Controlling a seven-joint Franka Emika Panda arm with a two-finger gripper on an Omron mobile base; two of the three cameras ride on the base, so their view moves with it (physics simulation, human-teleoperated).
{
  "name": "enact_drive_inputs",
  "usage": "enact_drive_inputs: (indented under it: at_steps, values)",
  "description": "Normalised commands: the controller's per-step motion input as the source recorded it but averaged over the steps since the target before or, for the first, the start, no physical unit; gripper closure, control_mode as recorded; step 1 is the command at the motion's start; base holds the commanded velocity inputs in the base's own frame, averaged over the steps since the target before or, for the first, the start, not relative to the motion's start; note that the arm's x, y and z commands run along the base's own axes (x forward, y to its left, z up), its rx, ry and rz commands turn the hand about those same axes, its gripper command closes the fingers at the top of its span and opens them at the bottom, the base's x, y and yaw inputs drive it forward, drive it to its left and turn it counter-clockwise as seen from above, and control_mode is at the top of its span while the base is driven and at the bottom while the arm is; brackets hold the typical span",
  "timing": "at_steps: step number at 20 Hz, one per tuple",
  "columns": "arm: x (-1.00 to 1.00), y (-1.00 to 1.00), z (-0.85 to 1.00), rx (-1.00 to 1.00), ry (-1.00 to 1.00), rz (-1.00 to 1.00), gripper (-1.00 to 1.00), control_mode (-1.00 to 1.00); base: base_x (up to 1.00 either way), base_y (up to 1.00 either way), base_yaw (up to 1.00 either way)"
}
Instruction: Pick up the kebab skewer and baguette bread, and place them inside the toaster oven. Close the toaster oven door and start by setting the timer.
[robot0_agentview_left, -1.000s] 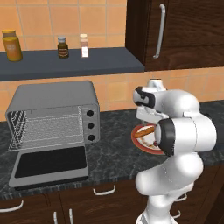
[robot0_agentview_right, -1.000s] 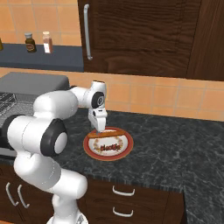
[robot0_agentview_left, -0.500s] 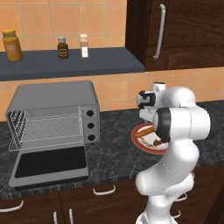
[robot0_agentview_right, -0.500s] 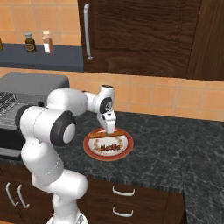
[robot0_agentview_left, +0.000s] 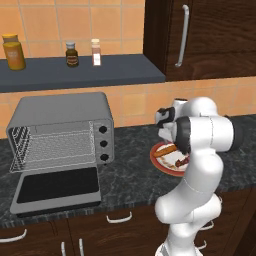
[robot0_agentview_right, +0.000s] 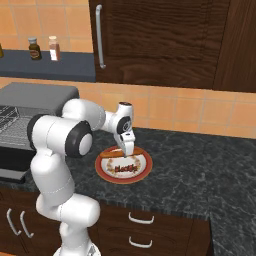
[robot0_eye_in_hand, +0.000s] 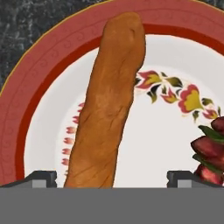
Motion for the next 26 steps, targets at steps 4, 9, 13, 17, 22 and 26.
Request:
enact_drive_inputs:
  at_steps: [4, 9, 13, 17, 22, 26]
  values:
    - [0.19, -0.02, -0.24, 0.00, -0.02, 0.00, -1.00, -1.00, 0.00, 0.00, 0.00]
    - [0.03, -0.01, -0.20, 0.00, 0.00, 0.00, -1.00, -1.00, 0.00, 0.00, 0.00]
    - [0.00, 0.00, -0.13, 0.00, 0.00, 0.00, 1.00, -1.00, 0.00, 0.00, 0.00]
    - [0.00, 0.00, 0.00, 0.00, 0.00, 0.00, 1.00, -1.00, 0.00, 0.00, 0.00]
    - [-0.19, 0.00, 0.36, 0.01, -0.04, -0.11, 1.00, -1.00, 0.00, 0.00, 0.00]
    - [-0.63, 0.00, 0.57, 0.05, -0.11, -0.16, 1.00, -1.00, 0.00, 0.00, 0.00]
